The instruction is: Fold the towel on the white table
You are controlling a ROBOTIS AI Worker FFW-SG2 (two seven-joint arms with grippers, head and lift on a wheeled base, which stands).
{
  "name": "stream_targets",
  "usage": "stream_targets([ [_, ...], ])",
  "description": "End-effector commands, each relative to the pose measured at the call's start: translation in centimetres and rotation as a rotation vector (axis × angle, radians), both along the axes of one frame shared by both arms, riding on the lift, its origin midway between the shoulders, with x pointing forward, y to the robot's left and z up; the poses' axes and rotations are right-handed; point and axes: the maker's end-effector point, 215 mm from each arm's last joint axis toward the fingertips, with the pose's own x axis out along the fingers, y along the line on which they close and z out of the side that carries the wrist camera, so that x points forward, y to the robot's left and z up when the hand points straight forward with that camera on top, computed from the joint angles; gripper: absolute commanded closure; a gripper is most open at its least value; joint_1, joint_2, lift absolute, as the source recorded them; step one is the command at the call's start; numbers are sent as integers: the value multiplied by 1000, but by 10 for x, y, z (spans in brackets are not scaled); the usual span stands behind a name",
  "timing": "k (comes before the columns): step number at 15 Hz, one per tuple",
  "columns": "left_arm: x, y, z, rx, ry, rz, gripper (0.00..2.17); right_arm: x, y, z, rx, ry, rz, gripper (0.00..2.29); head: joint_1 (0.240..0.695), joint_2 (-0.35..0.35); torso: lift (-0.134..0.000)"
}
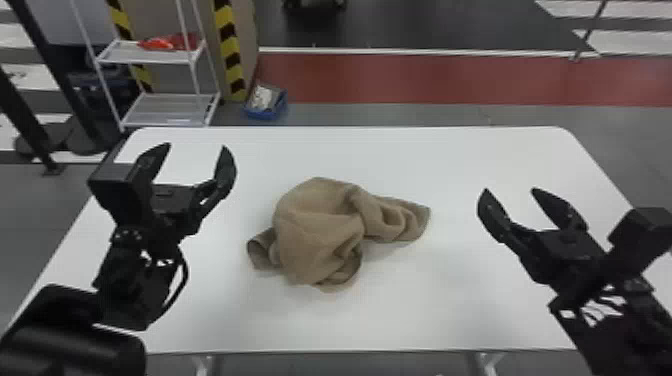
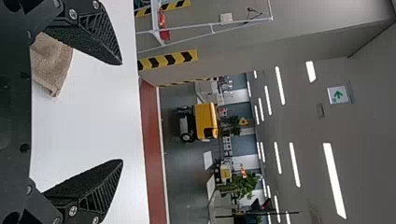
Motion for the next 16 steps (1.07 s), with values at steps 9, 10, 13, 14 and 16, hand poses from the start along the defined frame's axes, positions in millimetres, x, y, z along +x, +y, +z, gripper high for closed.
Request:
stream_targets([
  [9, -4, 0, -6, -4, 11, 20, 137, 0, 0, -4, 3, 6, -1, 140, 695, -7, -120],
  [10, -4, -1, -7, -4, 12, 19, 137, 0, 0, -4, 3, 5, -2, 140, 695, -9, -120],
  [13, -4, -4, -9, -4, 17, 16, 137, -1, -1, -5, 2, 8, -3, 140, 695, -12, -120],
  [14, -4, -5, -9, -4, 16, 14, 137, -1, -1, -5, 2, 6, -3, 144, 695, -13, -120],
  [16, -4, -6, -10, -4, 18, 11, 137, -1, 2, -6, 1, 12, 2, 147, 695, -16, -120],
])
